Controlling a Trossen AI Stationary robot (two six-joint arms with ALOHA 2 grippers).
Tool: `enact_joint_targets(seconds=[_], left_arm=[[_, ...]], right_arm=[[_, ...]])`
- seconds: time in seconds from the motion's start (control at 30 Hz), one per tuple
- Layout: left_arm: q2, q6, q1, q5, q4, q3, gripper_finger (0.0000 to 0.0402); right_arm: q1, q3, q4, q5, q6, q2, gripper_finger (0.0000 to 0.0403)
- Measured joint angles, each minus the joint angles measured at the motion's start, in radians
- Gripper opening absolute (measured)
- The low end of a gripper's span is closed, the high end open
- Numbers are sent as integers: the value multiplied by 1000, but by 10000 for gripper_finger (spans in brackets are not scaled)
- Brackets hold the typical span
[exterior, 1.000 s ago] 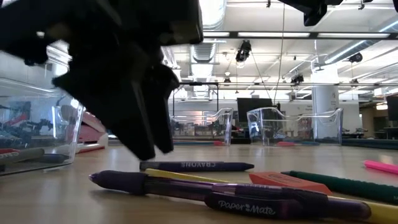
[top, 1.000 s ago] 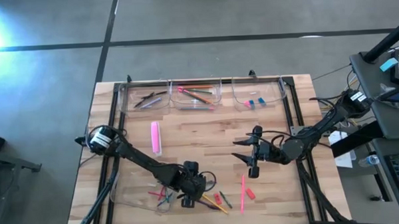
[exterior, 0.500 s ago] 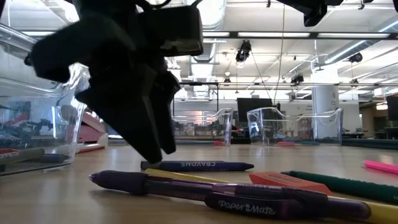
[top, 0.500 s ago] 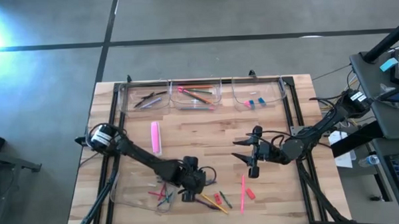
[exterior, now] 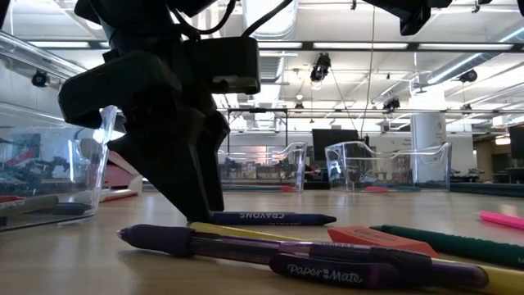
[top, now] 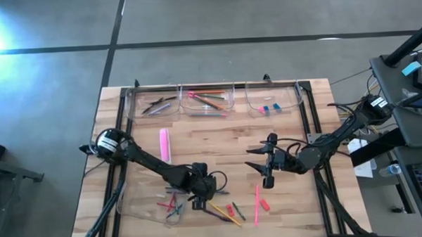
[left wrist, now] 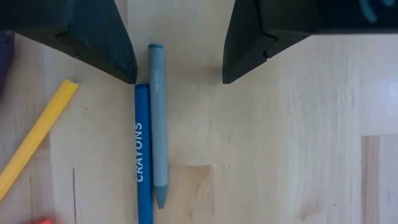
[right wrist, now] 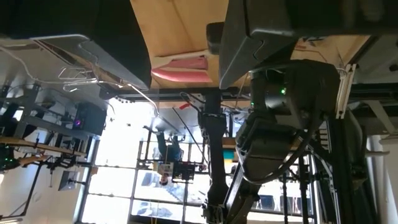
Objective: Sort crayons/erasers/pens/pencils in bins
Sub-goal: Put the gray crayon into the bottom left transparent bin
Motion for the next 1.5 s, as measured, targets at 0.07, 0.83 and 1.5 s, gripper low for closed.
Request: enact_joint_targets(seconds=[0.07, 0.83, 1.5], left_arm=[[0, 1, 0, 4, 0, 0, 209], [-4, 5, 0, 11, -21, 14, 25], [-197, 7, -11, -83, -103, 47, 8]], right_arm=[[0, 0, 0, 0, -4, 0, 178], [0, 0, 0, 0, 4, 0, 178], [0, 5, -3, -1, -6, 0, 178]])
